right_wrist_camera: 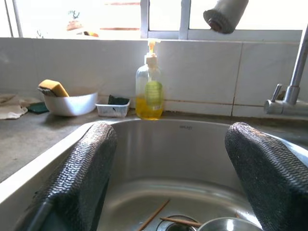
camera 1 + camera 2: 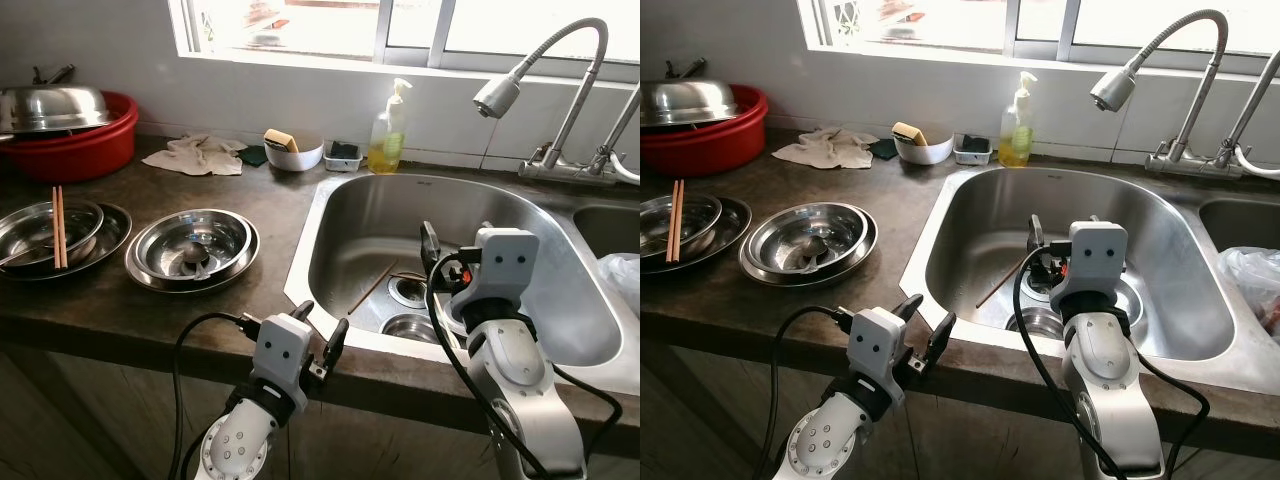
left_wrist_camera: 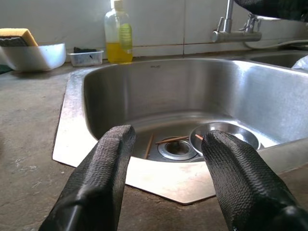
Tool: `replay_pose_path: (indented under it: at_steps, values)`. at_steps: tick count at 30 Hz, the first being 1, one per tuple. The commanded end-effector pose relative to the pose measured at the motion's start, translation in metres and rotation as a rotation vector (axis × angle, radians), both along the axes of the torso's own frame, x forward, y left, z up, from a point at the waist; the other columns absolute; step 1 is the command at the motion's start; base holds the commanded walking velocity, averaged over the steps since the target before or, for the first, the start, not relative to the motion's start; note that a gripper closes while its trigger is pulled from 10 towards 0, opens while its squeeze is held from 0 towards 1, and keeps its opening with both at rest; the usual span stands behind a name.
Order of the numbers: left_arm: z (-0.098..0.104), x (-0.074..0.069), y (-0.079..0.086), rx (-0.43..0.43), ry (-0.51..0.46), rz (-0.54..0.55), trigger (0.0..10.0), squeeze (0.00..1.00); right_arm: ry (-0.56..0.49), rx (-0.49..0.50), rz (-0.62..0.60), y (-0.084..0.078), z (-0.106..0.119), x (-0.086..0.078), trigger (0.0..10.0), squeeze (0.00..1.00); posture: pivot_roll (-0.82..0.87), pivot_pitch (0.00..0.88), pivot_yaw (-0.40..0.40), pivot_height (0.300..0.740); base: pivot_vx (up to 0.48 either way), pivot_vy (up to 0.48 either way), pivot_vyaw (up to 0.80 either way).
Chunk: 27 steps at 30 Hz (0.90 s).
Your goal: Kitchen organization
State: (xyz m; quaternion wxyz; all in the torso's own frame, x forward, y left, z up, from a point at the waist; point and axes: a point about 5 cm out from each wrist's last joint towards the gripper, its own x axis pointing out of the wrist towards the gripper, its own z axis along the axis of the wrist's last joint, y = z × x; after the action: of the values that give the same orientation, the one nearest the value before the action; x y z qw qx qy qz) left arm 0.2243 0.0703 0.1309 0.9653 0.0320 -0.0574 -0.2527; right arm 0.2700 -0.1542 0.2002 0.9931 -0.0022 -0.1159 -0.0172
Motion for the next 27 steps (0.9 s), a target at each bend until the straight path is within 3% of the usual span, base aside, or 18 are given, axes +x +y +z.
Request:
replay_pose_path:
  at_steps: [1, 27]
  values:
    - [0.0020, 0.0010, -0.0014, 0.014, -0.009, -0.012, 10.0, 0.00, -0.030, 0.000, 0.012, 0.0016, 0.0053, -0.0031, 10.0, 0.00, -0.01, 0.000, -0.056, 0.740, 0.000, 0.000, 0.00]
    - [-0.0002, 0.0005, -0.0016, 0.010, 0.002, -0.016, 10.0, 0.00, -0.002, 0.011, 0.052, 0.0097, -0.0011, -0.0039, 10.0, 0.00, 0.00, 0.000, -0.054, 0.740, -0.294, 0.000, 0.00]
